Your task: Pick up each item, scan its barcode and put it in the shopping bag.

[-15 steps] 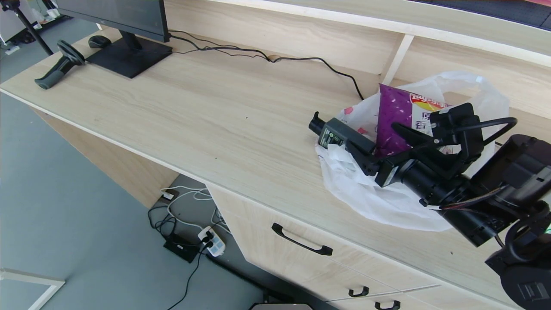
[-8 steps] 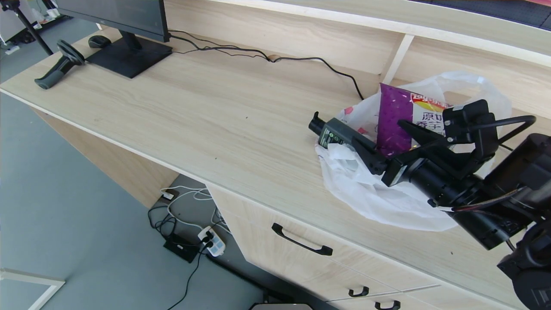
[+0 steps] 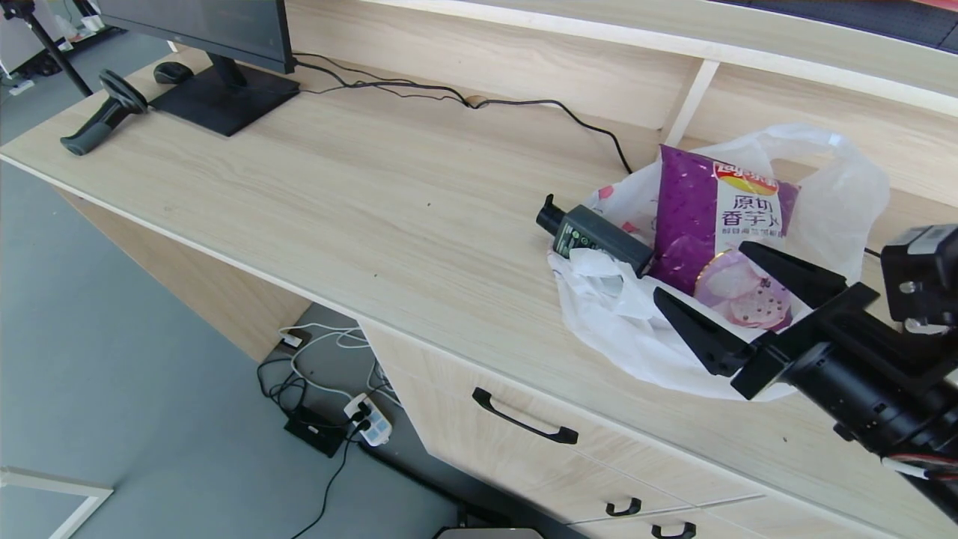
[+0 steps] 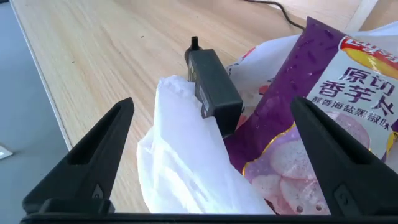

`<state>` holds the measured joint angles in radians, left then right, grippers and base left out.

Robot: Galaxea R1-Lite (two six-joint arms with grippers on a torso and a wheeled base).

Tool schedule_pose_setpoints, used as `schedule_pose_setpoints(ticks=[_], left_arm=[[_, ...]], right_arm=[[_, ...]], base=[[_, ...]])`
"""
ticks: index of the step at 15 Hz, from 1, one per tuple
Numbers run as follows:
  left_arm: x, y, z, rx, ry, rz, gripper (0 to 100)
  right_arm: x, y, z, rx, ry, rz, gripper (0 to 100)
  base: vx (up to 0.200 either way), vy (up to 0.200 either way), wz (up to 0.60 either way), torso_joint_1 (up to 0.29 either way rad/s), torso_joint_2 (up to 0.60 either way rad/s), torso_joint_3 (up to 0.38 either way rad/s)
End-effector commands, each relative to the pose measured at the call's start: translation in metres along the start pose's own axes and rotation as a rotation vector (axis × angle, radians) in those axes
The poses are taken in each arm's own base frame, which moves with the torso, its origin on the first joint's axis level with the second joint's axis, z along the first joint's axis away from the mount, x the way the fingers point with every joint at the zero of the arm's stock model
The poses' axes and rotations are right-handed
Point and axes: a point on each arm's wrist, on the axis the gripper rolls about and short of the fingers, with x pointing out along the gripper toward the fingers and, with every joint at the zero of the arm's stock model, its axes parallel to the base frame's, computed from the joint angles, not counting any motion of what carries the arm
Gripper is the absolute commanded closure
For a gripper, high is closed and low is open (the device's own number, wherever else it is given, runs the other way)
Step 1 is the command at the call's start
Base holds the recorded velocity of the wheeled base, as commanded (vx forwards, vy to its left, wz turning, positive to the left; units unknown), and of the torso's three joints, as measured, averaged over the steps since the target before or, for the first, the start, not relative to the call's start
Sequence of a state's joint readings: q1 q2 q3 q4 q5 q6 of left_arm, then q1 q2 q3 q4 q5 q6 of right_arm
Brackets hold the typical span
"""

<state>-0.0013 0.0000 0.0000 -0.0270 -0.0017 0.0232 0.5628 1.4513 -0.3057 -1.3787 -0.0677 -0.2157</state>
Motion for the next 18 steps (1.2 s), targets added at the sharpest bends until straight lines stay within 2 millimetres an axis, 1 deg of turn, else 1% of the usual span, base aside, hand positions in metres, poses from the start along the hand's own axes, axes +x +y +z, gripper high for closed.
schedule_pose_setpoints(ticks=[1, 4, 5, 6, 8, 9, 10, 11, 13, 14, 15, 16, 18], left_arm=[[0.000, 0.000, 0.000, 0.000, 0.001, 0.000, 0], [0.000, 0.000, 0.000, 0.000, 0.001, 0.000, 0], [0.000, 0.000, 0.000, 0.000, 0.001, 0.000, 0], [0.000, 0.000, 0.000, 0.000, 0.001, 0.000, 0], [0.000, 0.000, 0.000, 0.000, 0.001, 0.000, 0], [0.000, 0.000, 0.000, 0.000, 0.001, 0.000, 0], [0.000, 0.000, 0.000, -0.002, 0.001, 0.000, 0], [0.000, 0.000, 0.000, -0.002, 0.001, 0.000, 0], [0.000, 0.000, 0.000, 0.000, 0.001, 0.000, 0], [0.000, 0.000, 0.000, 0.000, 0.002, 0.000, 0], [0.000, 0.000, 0.000, 0.000, 0.001, 0.000, 0], [0.000, 0.000, 0.000, 0.001, 0.004, 0.000, 0], [0.000, 0.000, 0.000, 0.000, 0.002, 0.000, 0]], right_arm=[[-0.018, -0.001, 0.012, 0.003, -0.048, 0.004, 0], [-0.051, -0.002, 0.000, -0.001, 0.002, 0.012, 0], [-0.066, -0.002, -0.005, -0.003, 0.025, 0.017, 0], [-0.089, -0.002, -0.011, -0.003, 0.053, 0.021, 0], [-0.108, -0.004, -0.011, -0.004, 0.101, 0.025, 0], [-0.121, -0.005, -0.010, -0.008, 0.123, 0.032, 0], [-0.142, -0.007, -0.009, -0.011, 0.123, 0.032, 0], [-0.165, -0.008, -0.012, -0.013, 0.131, 0.034, 0], [-0.213, -0.010, -0.023, -0.015, 0.169, 0.031, 0], [-0.233, -0.010, -0.027, -0.023, 0.210, 0.014, 0], [-0.248, -0.009, -0.031, -0.026, 0.243, -0.001, 0], [-0.260, -0.007, -0.038, -0.022, 0.320, -0.022, 0], [-0.260, -0.006, -0.037, -0.003, 0.318, -0.055, 0]], base=[[0.000, 0.000, 0.00, 0.000, 0.00, 0.000], [0.000, 0.000, 0.00, 0.000, 0.00, 0.000], [0.000, 0.000, 0.00, 0.000, 0.00, 0.000], [0.000, 0.000, 0.00, 0.000, 0.00, 0.000], [0.000, 0.000, 0.00, 0.000, 0.00, 0.000], [0.000, 0.000, 0.00, 0.000, 0.00, 0.000], [0.000, 0.000, 0.00, 0.000, 0.00, 0.000], [0.000, 0.000, 0.00, 0.000, 0.00, 0.000], [0.000, 0.000, 0.00, 0.000, 0.00, 0.000], [0.000, 0.000, 0.00, 0.000, 0.00, 0.000], [0.000, 0.000, 0.00, 0.000, 0.00, 0.000], [0.000, 0.000, 0.00, 0.000, 0.00, 0.000], [0.000, 0.000, 0.00, 0.000, 0.00, 0.000]])
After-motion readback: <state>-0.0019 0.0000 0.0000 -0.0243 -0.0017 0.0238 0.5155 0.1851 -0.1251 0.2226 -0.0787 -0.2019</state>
